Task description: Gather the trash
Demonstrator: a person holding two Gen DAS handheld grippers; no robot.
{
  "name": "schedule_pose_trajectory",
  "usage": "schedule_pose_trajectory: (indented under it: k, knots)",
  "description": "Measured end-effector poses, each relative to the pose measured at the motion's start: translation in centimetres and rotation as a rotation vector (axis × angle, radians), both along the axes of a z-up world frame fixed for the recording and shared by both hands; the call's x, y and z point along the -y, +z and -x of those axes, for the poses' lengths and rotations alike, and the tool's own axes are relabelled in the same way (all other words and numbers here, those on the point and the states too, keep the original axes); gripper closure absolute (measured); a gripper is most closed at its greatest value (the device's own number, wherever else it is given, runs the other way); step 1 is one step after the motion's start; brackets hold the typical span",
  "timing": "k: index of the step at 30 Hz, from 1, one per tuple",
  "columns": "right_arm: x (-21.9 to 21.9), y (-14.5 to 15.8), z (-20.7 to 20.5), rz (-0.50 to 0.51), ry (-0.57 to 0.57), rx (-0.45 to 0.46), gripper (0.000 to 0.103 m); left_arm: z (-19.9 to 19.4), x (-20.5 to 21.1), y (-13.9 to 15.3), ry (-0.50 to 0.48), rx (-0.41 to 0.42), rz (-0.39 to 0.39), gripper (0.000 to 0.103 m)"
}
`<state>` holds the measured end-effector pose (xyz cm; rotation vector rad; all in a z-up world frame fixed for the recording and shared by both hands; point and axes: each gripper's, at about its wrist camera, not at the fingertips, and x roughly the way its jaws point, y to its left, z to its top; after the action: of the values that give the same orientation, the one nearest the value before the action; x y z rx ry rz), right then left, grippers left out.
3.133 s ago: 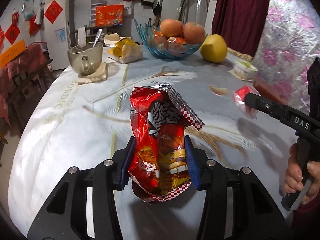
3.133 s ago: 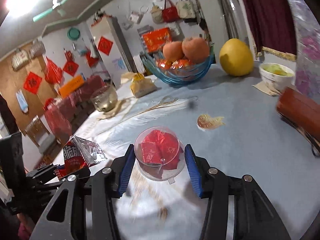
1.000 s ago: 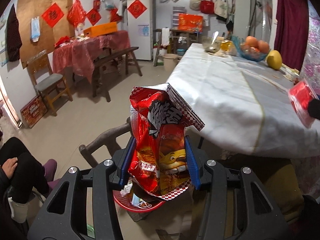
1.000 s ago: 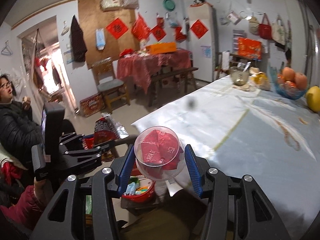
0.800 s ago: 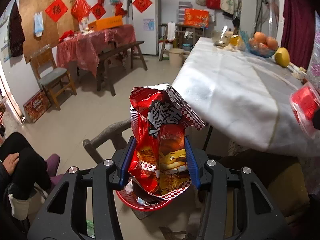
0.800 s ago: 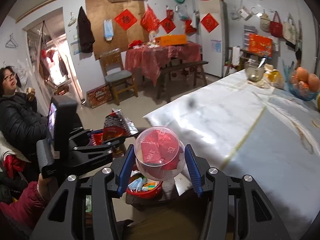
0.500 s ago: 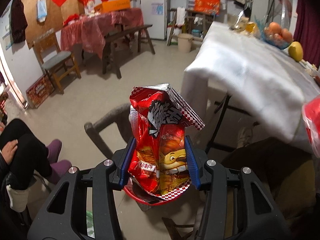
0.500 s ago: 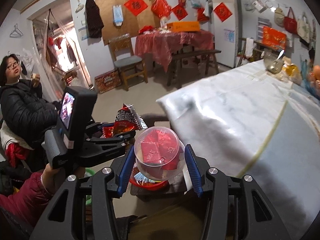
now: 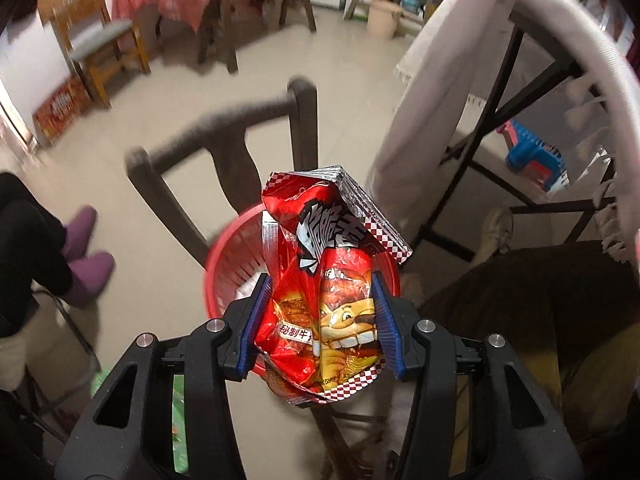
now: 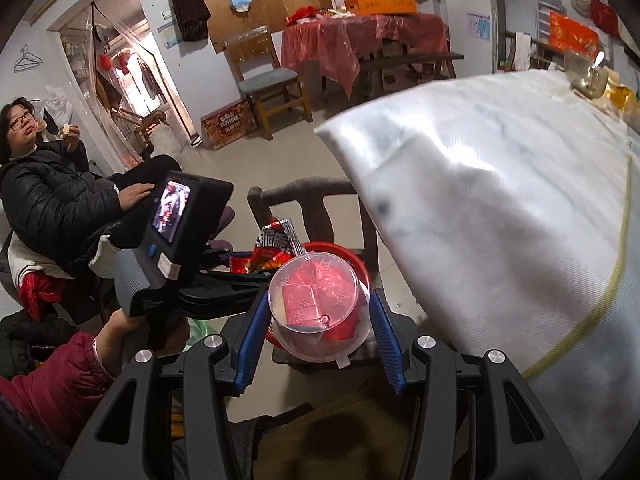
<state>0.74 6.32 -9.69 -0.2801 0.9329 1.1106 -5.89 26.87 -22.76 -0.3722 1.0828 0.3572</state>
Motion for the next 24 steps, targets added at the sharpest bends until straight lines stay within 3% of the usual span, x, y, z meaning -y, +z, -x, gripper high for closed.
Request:
schedule_pose_trajectory:
  k: [8,10,12,16,21,24]
  knots:
    - [-0.3,-1.3,-1.0,0.005,-0.010,-0.050,0.053,-1.1,-1.4,-2.1,0.030,-0.026,0.075,0.052]
    - [-0.3,-1.6,-1.0,0.008,-0.006,-0.055,0.053,-1.4,-1.8,-2.6,0.041,-0.041,0.096,0.037]
    - [-0.4,-1.8,-1.0,0.010,-0.002,-0.060,0.053,-1.5,-1.9,-2.7,0.050,-0.050,0.092,0.029]
    - [-0.4,-2.4,-0.8,0.017,0.009,-0.073,0.053,-0.8,-2.3,-1.9,0.075,-0.076,0.039,0.027]
    - [-1.5,-3.6,-0.3,0.044,0.062,-0.095,0.053,1.9,-4.1,1.1,0.216,-0.123,-0.091,0.020]
    - [-4.6,-5.0,-0.1,0.082,0.118,-0.107,0.053,4.4,-4.9,3.1,0.306,-0.095,-0.098,0.014]
